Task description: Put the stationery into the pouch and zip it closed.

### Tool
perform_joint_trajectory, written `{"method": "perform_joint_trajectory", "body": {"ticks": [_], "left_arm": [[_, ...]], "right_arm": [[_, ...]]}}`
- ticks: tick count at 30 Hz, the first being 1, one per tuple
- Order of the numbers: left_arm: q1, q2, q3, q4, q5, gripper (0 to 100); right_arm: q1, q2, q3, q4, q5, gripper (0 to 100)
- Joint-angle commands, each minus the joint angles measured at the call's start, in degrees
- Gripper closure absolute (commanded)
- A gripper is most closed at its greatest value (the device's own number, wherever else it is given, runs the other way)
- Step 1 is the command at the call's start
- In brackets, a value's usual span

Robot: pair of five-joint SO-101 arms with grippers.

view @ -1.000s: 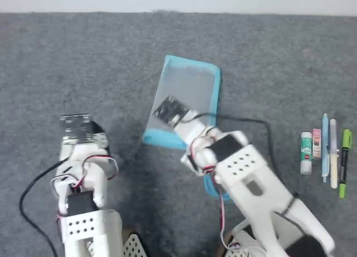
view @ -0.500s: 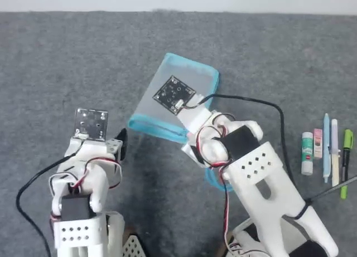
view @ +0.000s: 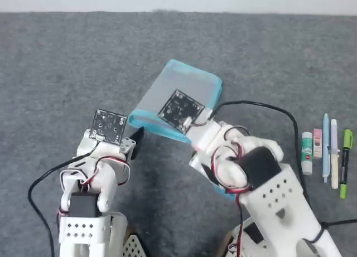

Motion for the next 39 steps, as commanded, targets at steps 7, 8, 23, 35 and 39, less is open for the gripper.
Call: {"method": "perform_joint_trajectory", "body": {"ticks": [7,8,23,35,39], "left_arm": [[-0.1,-0.5,-1.0,-2.5,-0.6,74],[-0.2,-0.5,-1.0,-2.5,-0.6,74],[-0.6,-0.5,2.5,-7.6,-1.9,74],[5.0,-0.5,7.3,-11.5,-2.3,77],[5.6,-1.0,7.3,-11.6,-2.3,95]], "right_arm": [[-0.8,-3.1,0.6,1.4,2.0,99.2],[-0.8,-3.1,1.1,1.5,2.5,99.2],[-5.7,-9.8,1.6,5.3,3.3,99.2],[-14.7,-15.8,1.8,9.3,4.2,99.2],[-14.5,-15.4,1.9,9.3,4.0,99.2]]}}
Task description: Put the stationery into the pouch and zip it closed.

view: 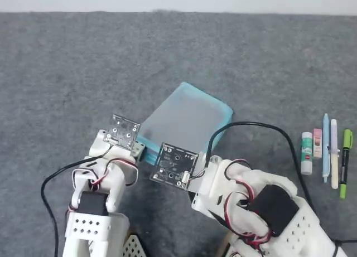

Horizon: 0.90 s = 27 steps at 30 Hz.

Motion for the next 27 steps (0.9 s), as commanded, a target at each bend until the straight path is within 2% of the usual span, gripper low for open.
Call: {"method": "perform_joint_trajectory", "body": {"ticks": [1,3,6,9,14,23,27], "left_arm": [[0.3,-1.0,-0.8,-2.2,-0.7,100],[0.2,-1.0,-0.9,-2.2,-0.5,98],[-0.4,-1.0,-1.0,-2.2,2.5,99],[-3.5,-0.6,-2.2,-2.2,6.9,99],[-8.6,-0.6,-2.9,-2.2,12.6,99],[-9.1,-0.5,-1.4,-1.9,13.2,99],[-9.1,-0.5,-1.4,-1.9,13.2,99]], "right_arm": [[-0.2,-1.0,-1.8,1.0,0.8,99.2],[0.9,-1.0,-1.6,1.1,0.9,99.2],[6.8,-0.9,-0.3,0.0,3.1,99.2],[13.4,-0.8,1.4,-2.1,4.8,99.2],[19.1,0.6,3.5,-5.8,5.0,99.2],[31.4,13.0,3.4,-12.1,4.5,99.2],[33.0,14.4,3.4,-12.1,4.4,99.2]]}}
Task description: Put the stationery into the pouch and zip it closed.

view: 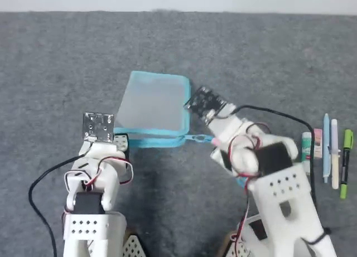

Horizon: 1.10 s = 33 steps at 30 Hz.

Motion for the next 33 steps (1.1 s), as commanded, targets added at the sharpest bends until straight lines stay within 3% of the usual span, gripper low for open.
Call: {"method": "perform_joint_trajectory", "body": {"ticks": [1,13,20,26,29,33], "left_arm": [[-1.8,-0.5,-1.4,-1.8,1.1,99],[-1.9,-0.6,0.2,-1.7,0.9,99],[-2.2,-0.9,1.5,-1.8,0.7,99],[-2.3,-1.0,1.6,-1.8,-1.0,99],[-2.3,-1.0,1.7,-1.8,-1.0,99],[-2.3,-1.0,2.5,-1.8,-1.1,99]], "right_arm": [[3.5,0.5,-0.4,-0.2,0.2,99.2],[3.6,0.2,-0.2,9.3,-4.1,99.0],[3.5,-6.7,-0.3,13.4,-3.8,80.7],[4.1,-10.3,-0.3,17.9,-3.3,81.1],[8.8,-10.3,-0.3,18.0,-1.1,80.8],[21.8,-10.2,-0.3,17.4,5.0,81.0]]}}
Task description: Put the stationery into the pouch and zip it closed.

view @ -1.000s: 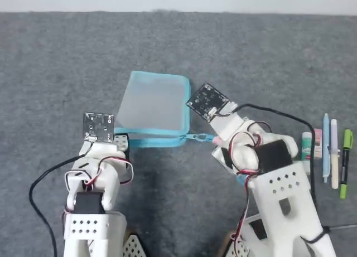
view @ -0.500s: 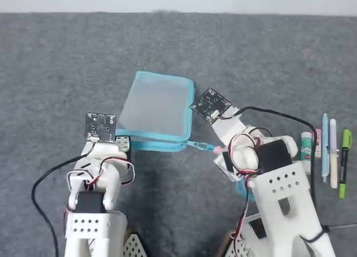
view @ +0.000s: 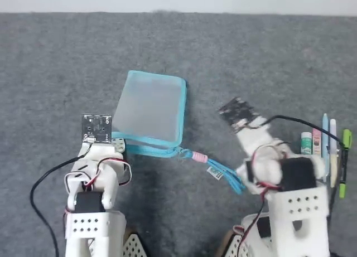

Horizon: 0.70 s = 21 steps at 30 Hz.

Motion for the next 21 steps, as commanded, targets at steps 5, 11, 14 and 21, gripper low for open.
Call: {"method": "perform_joint_trajectory", "body": {"ticks": [5,11,14,21], "left_arm": [[-0.6,-1.0,0.0,-1.9,-1.1,99],[-0.6,-1.0,0.0,-1.9,-1.1,99],[-0.6,-1.0,0.0,-1.9,-1.1,99],[-0.6,-1.0,0.2,-1.8,-1.1,99]], "right_arm": [[30.9,-1.2,-0.6,-0.2,20.6,81.1],[48.4,3.6,-0.5,-6.5,31.9,81.2],[53.1,13.1,-1.5,-11.6,30.2,81.2],[59.7,40.9,-11.3,-21.4,26.0,81.2]]}}
